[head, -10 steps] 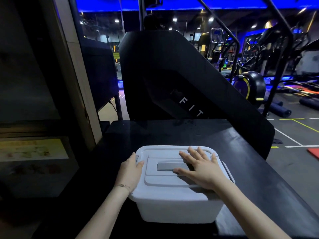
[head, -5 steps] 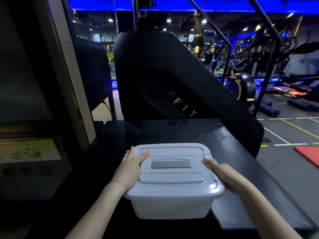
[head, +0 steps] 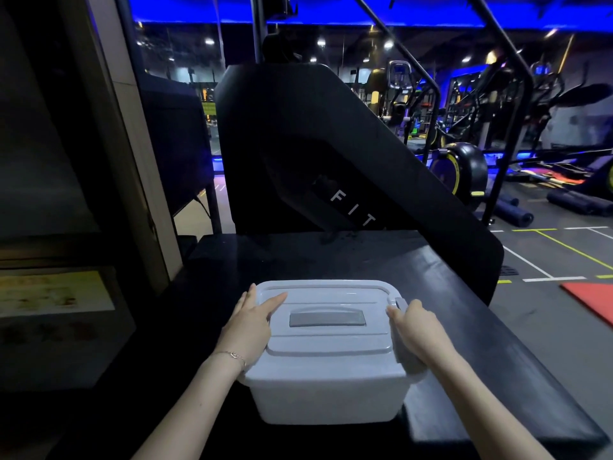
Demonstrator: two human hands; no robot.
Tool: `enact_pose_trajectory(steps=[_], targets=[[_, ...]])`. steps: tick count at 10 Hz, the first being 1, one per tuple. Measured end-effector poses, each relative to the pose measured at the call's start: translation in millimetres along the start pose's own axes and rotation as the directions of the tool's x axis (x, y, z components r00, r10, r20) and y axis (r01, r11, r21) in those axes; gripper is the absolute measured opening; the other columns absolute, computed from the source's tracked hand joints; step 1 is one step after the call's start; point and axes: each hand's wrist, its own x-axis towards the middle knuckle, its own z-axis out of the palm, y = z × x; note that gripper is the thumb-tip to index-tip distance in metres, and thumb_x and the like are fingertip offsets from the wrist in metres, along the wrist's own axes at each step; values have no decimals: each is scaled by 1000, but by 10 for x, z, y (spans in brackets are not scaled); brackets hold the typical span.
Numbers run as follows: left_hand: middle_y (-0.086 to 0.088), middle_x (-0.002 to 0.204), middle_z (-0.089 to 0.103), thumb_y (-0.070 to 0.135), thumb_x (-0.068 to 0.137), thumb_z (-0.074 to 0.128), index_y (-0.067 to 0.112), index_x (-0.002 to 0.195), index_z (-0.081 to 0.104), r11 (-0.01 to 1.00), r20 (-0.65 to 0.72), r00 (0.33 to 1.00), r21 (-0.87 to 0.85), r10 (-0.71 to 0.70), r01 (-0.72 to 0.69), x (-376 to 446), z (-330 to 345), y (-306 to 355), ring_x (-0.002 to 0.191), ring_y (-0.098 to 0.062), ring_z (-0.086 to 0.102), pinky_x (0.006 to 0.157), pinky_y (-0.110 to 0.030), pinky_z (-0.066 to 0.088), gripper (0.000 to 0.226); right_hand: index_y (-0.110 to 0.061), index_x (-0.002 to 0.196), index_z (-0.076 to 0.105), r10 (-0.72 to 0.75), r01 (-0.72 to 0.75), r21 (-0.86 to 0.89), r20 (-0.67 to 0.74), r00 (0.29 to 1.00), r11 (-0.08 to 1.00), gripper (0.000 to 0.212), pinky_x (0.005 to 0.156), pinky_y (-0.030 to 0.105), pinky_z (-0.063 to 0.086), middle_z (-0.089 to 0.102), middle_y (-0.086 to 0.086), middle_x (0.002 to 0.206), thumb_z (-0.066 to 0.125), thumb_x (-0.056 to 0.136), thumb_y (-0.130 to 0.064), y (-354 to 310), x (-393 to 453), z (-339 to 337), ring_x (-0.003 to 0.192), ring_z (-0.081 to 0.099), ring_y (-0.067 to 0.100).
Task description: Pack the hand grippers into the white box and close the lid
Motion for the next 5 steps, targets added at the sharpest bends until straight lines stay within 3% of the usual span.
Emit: enact_pose_trajectory(steps=[1,2,3,4,5], targets=[[2,160,-2,3,95,25,47,136,38,1000,18,1000,-18,7,-6,2,-26,2,146,-16,-5,118,-37,11,61,4,115,39,6,-12,82,72,997,997,41,77,35,34,50,29,128,35,98,-33,-25,-18,-33,115,50,39],[0,160,1,12,99,24,42,139,37,1000,43,999,-12,19,-19,-3,-82,20,146,-16,-5,119,-35,7,52,3,129,36,-156,155,-64,0,988,986,45,95,39,37,43,23,139,36,97,-28,-23,-7,-24,125,42,35],[2,160,2,34,101,27,35,144,30,986,77,992,124,102,-111,-10,-100,60,146,-15,-7,119,-38,4,43,-10,147,18,-449,447,-279,60,892,850,65,115,40,15,18,6,157,36,96,-45,-98,-42,17,145,13,22],[6,159,-5,49,98,25,36,148,16,958,170,971,206,166,-200,-35,-99,121,145,-12,-15,117,-40,-4,52,-21,150,9,-567,605,-195,217,794,772,91,118,36,2,2,-4,159,22,76,-74,-235,-157,50,146,-3,12],[9,158,-9,57,95,24,39,148,8,916,188,950,274,247,-292,9,-85,161,144,-10,-18,116,-40,-8,58,-26,150,2,-592,650,-170,293,751,740,118,117,37,-4,-8,-8,158,-1,52,-91,-286,-166,131,144,-12,6]])
